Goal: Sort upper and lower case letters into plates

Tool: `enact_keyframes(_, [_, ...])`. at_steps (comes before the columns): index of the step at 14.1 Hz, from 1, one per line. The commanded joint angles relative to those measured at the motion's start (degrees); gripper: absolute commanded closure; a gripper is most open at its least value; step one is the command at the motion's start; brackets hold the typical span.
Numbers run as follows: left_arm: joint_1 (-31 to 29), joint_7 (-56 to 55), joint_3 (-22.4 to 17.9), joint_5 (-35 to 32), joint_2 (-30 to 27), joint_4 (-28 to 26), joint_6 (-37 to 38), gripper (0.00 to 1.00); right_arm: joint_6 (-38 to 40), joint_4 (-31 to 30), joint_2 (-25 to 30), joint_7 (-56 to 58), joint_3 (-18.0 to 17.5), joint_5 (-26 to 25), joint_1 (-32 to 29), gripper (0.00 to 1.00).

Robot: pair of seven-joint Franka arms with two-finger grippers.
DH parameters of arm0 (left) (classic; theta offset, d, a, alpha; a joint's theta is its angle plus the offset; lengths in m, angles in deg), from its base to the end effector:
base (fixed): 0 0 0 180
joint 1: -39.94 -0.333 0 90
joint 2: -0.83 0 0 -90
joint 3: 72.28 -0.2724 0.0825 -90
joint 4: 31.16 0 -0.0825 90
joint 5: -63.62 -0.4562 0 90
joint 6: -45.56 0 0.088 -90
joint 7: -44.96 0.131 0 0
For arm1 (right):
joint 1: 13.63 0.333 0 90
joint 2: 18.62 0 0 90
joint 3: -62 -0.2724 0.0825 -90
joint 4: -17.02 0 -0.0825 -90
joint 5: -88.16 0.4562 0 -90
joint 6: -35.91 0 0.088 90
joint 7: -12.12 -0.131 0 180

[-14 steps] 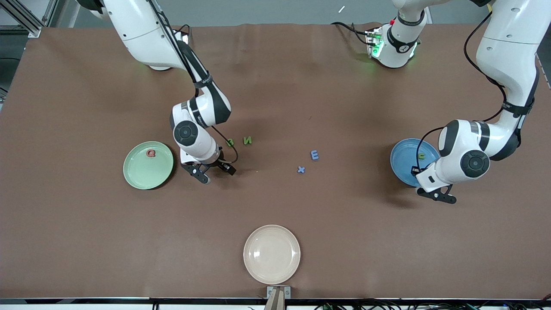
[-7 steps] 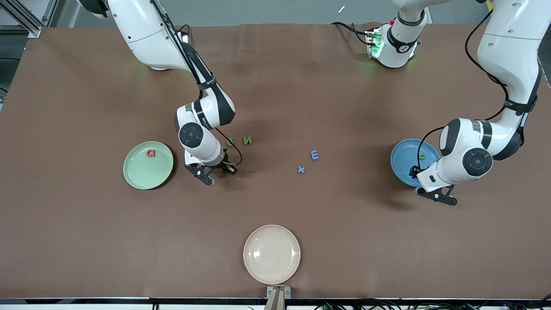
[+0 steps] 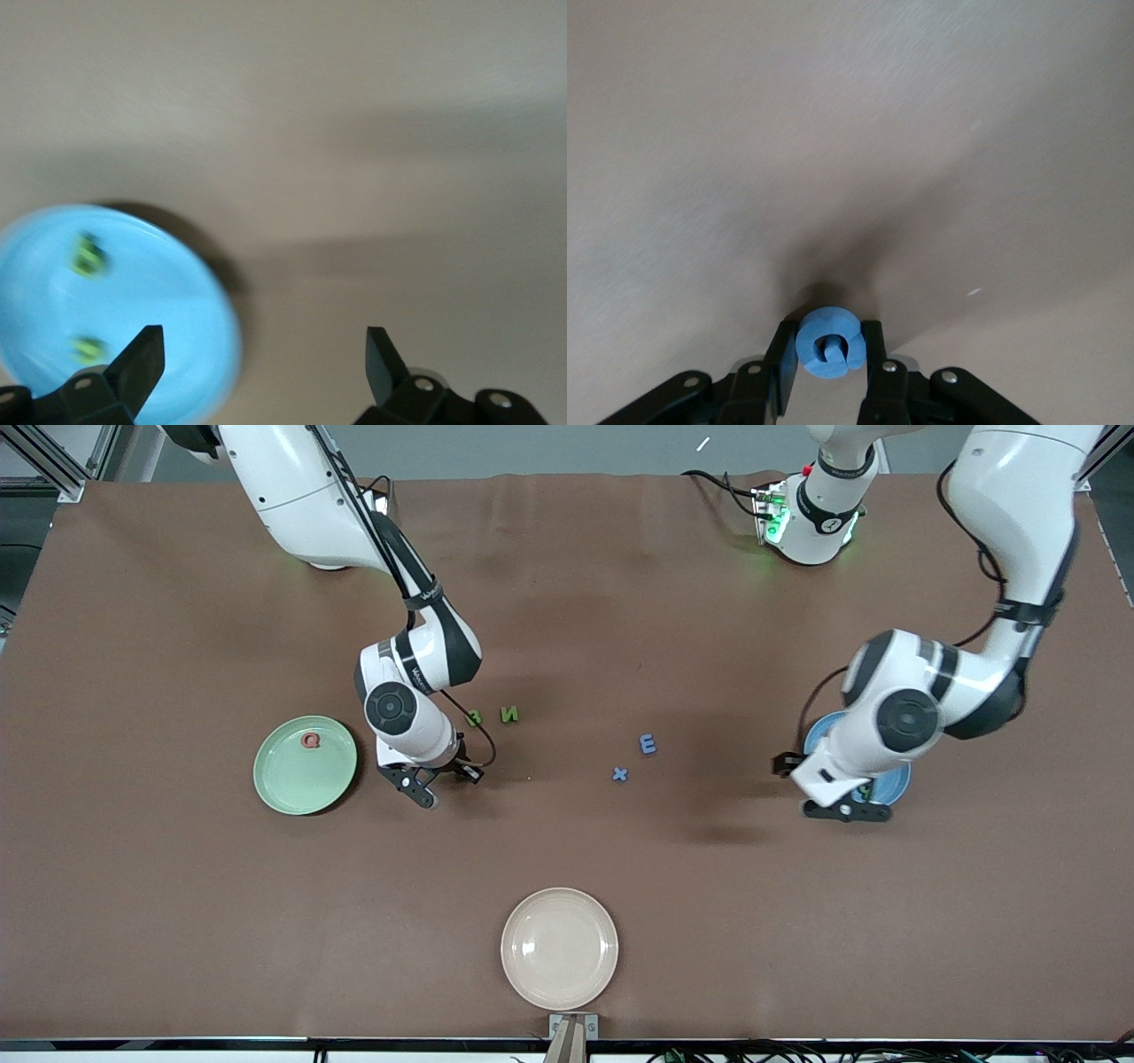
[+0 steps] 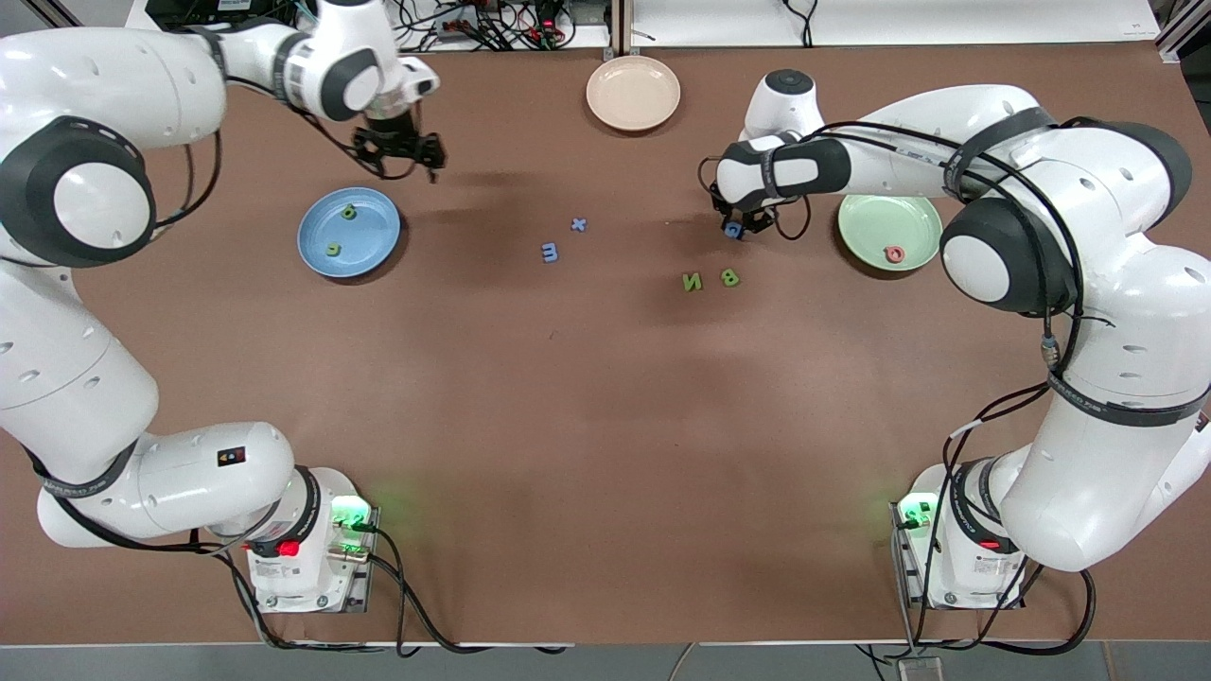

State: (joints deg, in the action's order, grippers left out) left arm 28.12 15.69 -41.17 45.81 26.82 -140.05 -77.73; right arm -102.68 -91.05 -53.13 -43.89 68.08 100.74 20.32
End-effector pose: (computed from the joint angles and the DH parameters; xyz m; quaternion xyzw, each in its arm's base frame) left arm 0.6150 -0.2031 0.1717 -0.9981 -0.0081 0.0513 0.0325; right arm 0.5700 0.3018 0.0639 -0.9474 0.3161 0.0496 0.0086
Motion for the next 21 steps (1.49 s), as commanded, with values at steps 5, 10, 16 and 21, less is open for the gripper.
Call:
enact_keyframes(5, [11.98,-35.39,1.85,-0.91,6.17,2.19,-4.66,0.00,14.31,-3.80,11.03,21.96,0.87,-2.12,-12.58,0.98])
enact_keyframes(10, [15.06,-43.14,1.67,-2.83,9.34,0.61,-12.22,0.00,13.09,-9.52,13.59,33.05,0.87,-3.44,-19.71,0.98])
enact_keyframes(16, [17.52,-48.43,1.67,-9.70,13.21,0.26,-14.34,0.06,5.01,-16.72,13.42,35.08,0.78,-3.44,-20.77,0.98])
enact_keyframes(21, [18.14,-48.43,1.67,-9.79,14.17,0.17,-14.43,0.36,3.77,-17.88,12.89,37.11,0.78,-3.44,-22.78,0.97])
